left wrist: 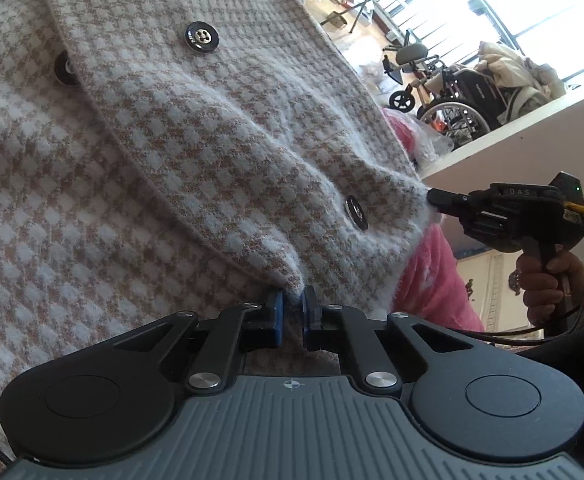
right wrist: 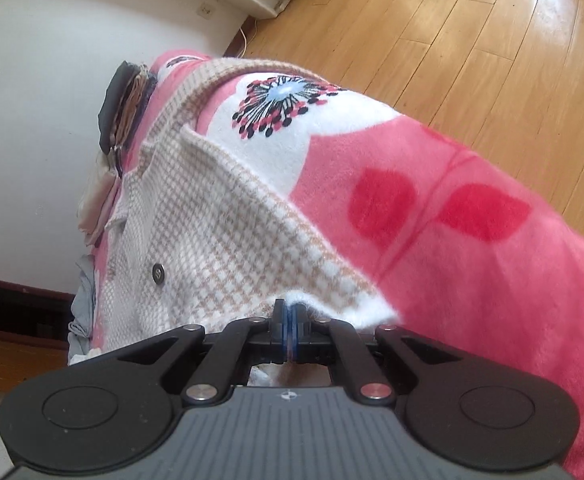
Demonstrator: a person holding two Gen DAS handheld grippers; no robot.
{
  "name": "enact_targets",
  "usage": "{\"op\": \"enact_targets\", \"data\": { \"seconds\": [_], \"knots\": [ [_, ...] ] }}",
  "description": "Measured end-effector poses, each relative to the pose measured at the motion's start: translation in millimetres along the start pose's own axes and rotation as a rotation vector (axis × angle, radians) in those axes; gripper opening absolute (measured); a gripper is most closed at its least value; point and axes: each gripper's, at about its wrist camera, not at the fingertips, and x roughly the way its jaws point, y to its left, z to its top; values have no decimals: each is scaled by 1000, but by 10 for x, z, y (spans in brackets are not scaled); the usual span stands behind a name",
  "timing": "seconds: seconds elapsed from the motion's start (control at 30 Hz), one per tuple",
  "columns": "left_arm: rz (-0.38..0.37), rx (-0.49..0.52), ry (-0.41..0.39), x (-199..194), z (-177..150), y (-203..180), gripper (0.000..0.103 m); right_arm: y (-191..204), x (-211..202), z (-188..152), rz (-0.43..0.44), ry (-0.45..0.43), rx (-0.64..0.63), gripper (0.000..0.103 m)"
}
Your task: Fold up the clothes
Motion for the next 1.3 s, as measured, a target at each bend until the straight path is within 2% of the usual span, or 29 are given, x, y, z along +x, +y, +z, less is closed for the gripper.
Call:
{"op": "enact_targets", "data": {
  "seconds": [0.2, 0.4, 0.47, 0.53, 0.6, 0.7, 0.73, 0.8, 0.83, 0.9, 0.97, 1.07, 1.1, 1.17, 1.2, 1.3],
  "knots": [
    [13, 2, 3, 1, -12, 7, 6, -56, 81, -12, -43, 21, -53, 2],
    [20, -17, 12, -3, -25, 21, 7, -32, 101, -7, -80, 130, -171, 9],
    [18, -20, 14, -9, -24, 24, 7, 22, -1, 35, -86, 167, -262, 12],
    [16, -21, 15, -16, -20, 36, 7, 128, -116, 84, -147, 196, -408, 13],
    [17, -16, 15, -11, -12, 39, 7, 263, -218, 163, -201, 173, -532, 13],
    [20, -10, 12, -15, -13, 39, 7, 504, -256, 330, -213, 95, -633, 13],
    [21, -10, 12, -3, -9, 25, 7, 576, -188, 369, -212, 82, -650, 14],
    [26, -5, 11, 13, -7, -1, 7, 712, -9, 411, -215, 72, -697, 24],
    [30, 3, 11, 9, -11, -8, 7, 782, 99, 414, -216, 72, -730, 24],
    [37, 14, 10, 3, -23, -20, 7, 936, 305, 349, -216, 75, -833, 24],
    [43, 20, 9, -5, -42, -27, 7, 1108, 452, 236, -170, 94, -954, 24],
    [44, 26, 17, -16, -43, -17, 7, 1306, 660, -19, -108, 167, -1169, 23],
    [43, 28, 22, -19, -41, -16, 7, 1327, 746, -131, -126, 198, -1267, 23],
    [42, 29, 28, -22, -39, -5, 7, 1251, 920, -268, -281, 206, -1440, 21],
    [41, 27, 31, -16, -33, -6, 7, 1205, 952, -255, -348, 178, -1471, 21],
    [35, 19, 35, -1, -21, 3, 7, 1245, 833, -123, -355, 116, -1390, 20]
  ]
}}
